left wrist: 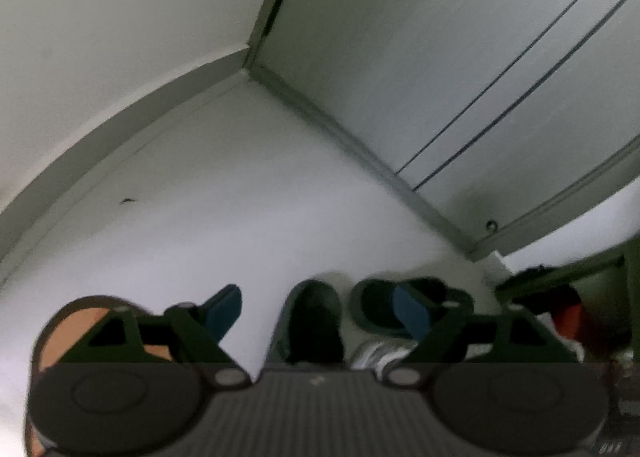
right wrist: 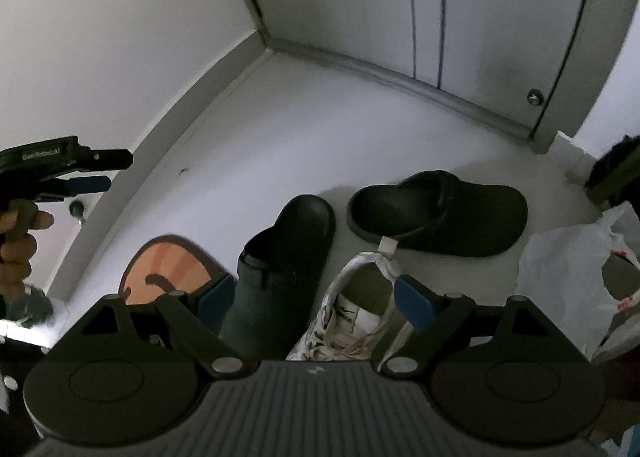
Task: Organize scattered shoes
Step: 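Move the open left tool toward the black slide sandal by the door, then grasp the black slide sandal with the left tool and lift it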
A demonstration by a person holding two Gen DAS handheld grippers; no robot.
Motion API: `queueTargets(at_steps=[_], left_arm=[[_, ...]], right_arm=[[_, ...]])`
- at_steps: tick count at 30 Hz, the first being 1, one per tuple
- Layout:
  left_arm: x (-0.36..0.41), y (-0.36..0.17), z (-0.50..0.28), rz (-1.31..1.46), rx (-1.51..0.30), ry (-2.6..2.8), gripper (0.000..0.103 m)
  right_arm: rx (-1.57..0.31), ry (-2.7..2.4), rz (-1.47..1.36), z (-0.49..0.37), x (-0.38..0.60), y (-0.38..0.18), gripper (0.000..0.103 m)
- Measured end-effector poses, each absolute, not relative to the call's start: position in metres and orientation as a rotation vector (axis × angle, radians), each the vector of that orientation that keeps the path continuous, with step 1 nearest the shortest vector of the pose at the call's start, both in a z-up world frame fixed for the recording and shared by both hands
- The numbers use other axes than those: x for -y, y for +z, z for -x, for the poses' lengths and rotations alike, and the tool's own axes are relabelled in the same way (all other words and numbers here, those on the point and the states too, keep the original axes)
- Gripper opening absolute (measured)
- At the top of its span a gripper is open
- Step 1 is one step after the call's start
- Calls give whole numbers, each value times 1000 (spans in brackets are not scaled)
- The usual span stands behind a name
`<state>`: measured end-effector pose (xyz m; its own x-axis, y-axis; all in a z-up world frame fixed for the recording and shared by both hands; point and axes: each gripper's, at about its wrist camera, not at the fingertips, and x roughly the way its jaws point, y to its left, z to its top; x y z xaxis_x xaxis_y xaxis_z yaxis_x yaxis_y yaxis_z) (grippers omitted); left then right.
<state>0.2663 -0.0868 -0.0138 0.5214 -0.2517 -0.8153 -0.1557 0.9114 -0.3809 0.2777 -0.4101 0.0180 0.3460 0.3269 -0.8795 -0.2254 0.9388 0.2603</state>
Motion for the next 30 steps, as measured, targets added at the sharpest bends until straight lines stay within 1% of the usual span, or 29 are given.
queueTargets(at_steps=[3, 4, 6, 8, 17, 22, 25, 30], left_arm=[[111, -32, -277, 431, -1047, -107, 84], [121, -40, -281, 430, -1062, -127, 82], [140, -55, -290, 427, -1097, -171, 74], [151, -64, -296, 434, -1113, -187, 72], [189, -69, -345, 375, -1136, -268, 72], [218, -92, -362, 414, -1181, -310, 70], [247, -123, -373, 462, -1219, -343, 70], [273, -160, -385, 503, -1256, -343, 69]], right_arm=[[-1150, 310, -69, -278, 410, 19, 91], [-1146, 293, -60, -278, 410, 19, 91], [-1151, 285, -44, -277, 412, 17, 92], [-1154, 260, -35, -279, 417, 15, 92], [-1119, 19, -24, -287, 446, 10, 92], [-1097, -16, -97, -286, 460, 14, 94], [-1109, -10, -92, -285, 460, 11, 94], [-1090, -14, -100, -285, 460, 17, 94]])
